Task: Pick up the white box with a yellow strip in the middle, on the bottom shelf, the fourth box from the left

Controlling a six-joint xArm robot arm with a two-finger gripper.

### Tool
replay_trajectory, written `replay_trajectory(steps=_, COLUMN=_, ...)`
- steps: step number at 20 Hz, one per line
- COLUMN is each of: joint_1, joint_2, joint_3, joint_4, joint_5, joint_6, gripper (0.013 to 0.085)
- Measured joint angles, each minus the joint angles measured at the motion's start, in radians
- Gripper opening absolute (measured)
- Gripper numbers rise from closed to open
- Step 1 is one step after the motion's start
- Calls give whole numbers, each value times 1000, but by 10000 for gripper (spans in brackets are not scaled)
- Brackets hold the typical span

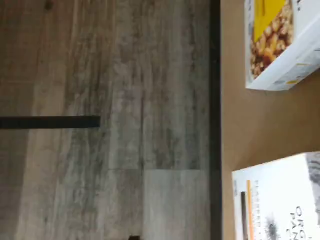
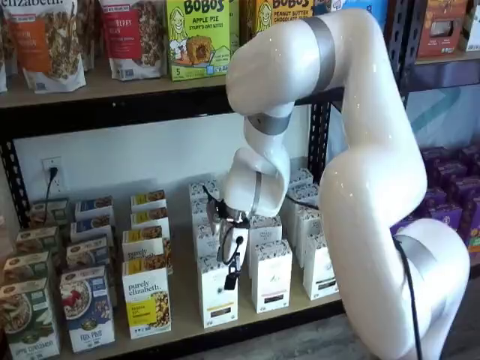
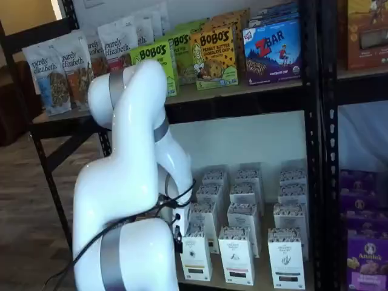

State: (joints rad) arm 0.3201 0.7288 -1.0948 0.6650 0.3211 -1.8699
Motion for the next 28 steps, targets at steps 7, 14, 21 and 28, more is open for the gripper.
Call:
replay_trajectory(steps=7, joint_1=14, joint_2=60, joint_3=-61, joint_4=126, joint_5=-53, joint_6=-106, gripper=850)
replay_trajectory(steps=14, joint_1=5, joint_2=114, joint_3=-142, joint_4=176, joint_5=-40, joint_6=-154, gripper=850)
replay_trajectory(steps=21, joint_1=-14, joint_2=164, joint_3=-215, joint_4=149, joint_5=-27, joint_6=-141, gripper=850)
replay_trajectory(steps=28, joint_1=-35, joint_2=207, joint_3=-278, joint_4=125, joint_5=-8, joint_6=-133, gripper=850)
